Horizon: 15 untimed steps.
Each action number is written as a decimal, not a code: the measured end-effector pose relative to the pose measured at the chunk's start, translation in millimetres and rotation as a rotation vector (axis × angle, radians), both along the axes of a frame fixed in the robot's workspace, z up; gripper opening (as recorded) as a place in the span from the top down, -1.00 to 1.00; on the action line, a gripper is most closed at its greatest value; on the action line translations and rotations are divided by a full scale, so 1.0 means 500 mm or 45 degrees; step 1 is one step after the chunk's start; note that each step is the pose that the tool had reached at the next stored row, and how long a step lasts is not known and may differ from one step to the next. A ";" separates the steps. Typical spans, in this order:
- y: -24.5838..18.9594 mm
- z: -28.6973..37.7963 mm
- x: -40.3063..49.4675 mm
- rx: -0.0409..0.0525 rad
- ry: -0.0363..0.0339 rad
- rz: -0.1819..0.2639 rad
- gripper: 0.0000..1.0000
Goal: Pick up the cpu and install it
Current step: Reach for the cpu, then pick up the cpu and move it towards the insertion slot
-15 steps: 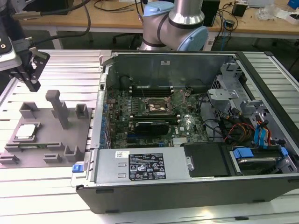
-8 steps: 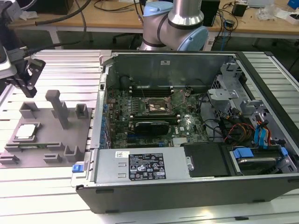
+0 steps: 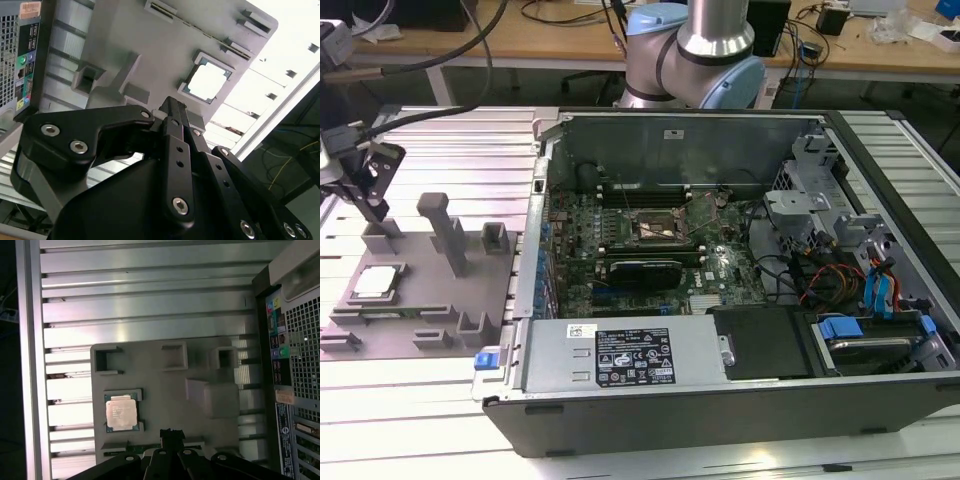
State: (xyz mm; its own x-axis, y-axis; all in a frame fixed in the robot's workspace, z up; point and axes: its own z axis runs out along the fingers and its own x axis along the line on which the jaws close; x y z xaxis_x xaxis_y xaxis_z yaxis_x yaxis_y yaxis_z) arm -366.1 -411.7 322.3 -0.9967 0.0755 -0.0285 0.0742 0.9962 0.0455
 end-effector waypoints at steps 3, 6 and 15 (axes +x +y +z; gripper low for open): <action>-0.0022 -0.010 -0.007 0.000 0.0012 0.000 0.79; -0.0023 -0.012 -0.009 0.000 0.0014 0.000 0.79; -0.0022 -0.014 -0.011 0.000 0.0007 0.000 0.79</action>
